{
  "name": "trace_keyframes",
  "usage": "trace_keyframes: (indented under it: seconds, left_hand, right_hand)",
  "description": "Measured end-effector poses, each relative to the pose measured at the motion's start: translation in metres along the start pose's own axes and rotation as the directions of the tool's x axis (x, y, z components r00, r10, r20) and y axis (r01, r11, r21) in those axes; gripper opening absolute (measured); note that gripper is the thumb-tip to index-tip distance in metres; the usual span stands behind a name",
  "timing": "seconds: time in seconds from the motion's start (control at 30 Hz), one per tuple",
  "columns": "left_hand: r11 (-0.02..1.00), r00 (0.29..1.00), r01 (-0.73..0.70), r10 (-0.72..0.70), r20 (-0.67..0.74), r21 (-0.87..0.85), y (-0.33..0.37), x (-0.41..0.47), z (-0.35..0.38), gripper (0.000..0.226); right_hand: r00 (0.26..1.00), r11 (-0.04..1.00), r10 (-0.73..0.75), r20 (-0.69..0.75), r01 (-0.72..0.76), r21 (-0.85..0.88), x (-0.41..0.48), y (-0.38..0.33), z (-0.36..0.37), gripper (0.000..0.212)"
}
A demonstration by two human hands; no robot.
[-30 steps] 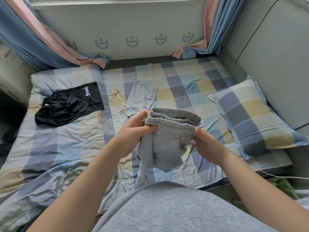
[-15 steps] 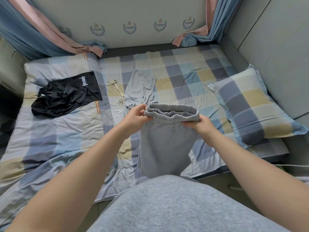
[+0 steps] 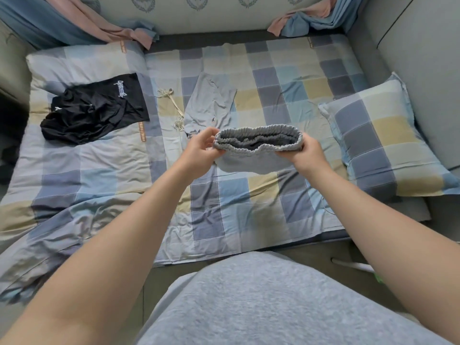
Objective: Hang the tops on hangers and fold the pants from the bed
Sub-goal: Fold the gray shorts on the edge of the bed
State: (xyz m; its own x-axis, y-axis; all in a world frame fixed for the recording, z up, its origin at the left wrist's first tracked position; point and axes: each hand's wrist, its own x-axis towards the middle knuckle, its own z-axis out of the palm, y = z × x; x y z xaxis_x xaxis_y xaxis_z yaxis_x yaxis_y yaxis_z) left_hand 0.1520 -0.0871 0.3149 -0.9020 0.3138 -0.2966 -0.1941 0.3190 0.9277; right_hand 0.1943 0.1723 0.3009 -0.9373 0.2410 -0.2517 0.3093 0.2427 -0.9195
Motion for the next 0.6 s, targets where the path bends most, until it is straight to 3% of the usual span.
trace_keyframes:
  seconds: [0.2, 0.37, 0.47, 0.6]
  left_hand:
    - [0.975, 0.986, 0.166, -0.167, -0.002, 0.149, -0.082, -0.013, 0.041, 0.021]
    - [0.898, 0.939, 0.340, -0.342, -0.042, 0.281, -0.194, -0.034, 0.091, 0.015]
    - [0.823, 0.878, 0.457, -0.479, -0.022, 0.337, -0.268, -0.058, 0.125, 0.018]
    - [0.694, 0.729, 0.568, -0.674, 0.121, 0.442, -0.342, -0.095, 0.161, 0.018]
  right_hand:
    - [0.984, 0.929, 0.151, 0.093, -0.109, -0.354, -0.018, 0.091, 0.014, 0.029]
    - [0.900, 0.807, 0.403, 0.169, -0.261, -0.530, -0.048, 0.205, 0.046, 0.025]
    - [0.833, 0.714, 0.520, 0.191, -0.301, -0.633, -0.074, 0.273, 0.064, 0.025]
    - [0.680, 0.594, 0.688, 0.252, -0.329, -0.734, -0.114, 0.345, 0.078, 0.023]
